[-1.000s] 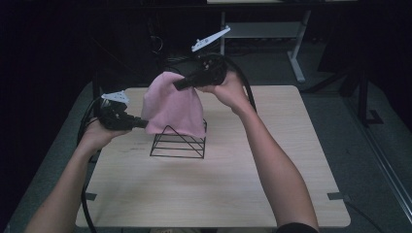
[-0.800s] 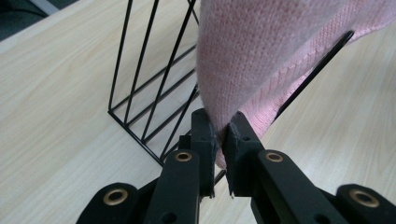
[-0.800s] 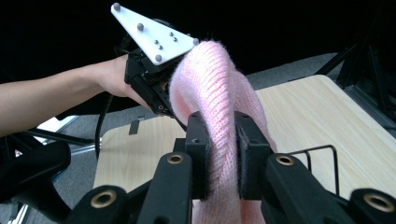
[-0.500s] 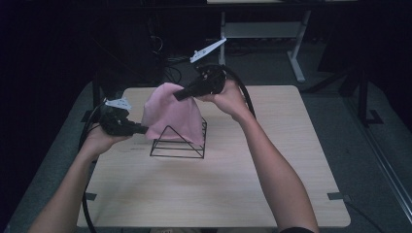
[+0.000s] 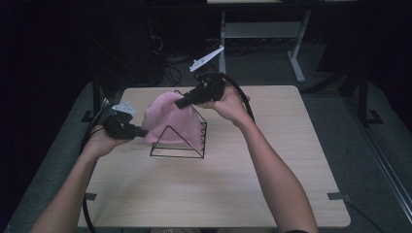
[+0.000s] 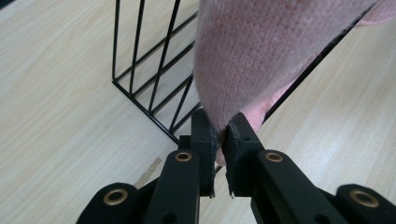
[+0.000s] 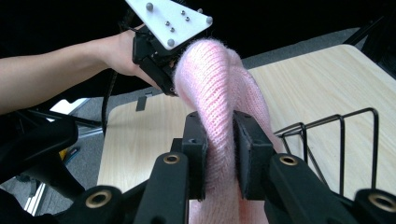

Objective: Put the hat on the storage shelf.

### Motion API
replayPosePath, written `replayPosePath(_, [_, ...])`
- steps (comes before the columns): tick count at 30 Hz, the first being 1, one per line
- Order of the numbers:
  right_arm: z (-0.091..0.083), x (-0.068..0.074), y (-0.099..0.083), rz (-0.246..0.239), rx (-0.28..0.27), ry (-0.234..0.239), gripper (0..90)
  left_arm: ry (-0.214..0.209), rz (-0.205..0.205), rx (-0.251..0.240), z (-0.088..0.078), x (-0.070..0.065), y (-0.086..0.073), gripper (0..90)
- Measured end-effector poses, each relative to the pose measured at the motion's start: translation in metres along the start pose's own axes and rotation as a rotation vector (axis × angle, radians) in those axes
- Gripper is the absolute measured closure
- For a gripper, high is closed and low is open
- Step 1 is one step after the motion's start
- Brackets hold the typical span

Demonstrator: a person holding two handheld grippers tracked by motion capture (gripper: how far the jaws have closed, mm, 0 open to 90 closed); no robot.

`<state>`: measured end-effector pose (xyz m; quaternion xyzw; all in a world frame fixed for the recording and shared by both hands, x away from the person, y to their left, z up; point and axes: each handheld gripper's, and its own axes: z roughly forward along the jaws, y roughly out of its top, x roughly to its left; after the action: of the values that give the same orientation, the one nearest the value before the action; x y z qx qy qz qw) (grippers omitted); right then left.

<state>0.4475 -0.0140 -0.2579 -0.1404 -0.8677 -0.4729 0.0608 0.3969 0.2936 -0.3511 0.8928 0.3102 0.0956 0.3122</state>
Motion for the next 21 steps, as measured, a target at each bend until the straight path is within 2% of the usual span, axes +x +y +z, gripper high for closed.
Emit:
replayPosePath(5, [0.005,-0.001,-0.005,-0.003,0.023,0.008,74.7,-0.009,-0.030,0.004,0.008,0.001,-0.008,83.4])
replayPosePath(9, [0.009,-0.002,-0.009,0.015,0.034,0.020,73.6,-0.006,-0.024,0.021,0.012,0.001,-0.010,83.4])
replayPosePath(17, [0.019,-0.002,-0.015,0.015,0.076,0.038,72.9,-0.008,-0.023,0.048,0.022,0.003,-0.019,83.4])
replayPosePath(21, [0.024,-0.004,-0.024,0.032,0.092,0.042,71.7,-0.004,-0.016,0.081,0.031,0.000,-0.021,83.4])
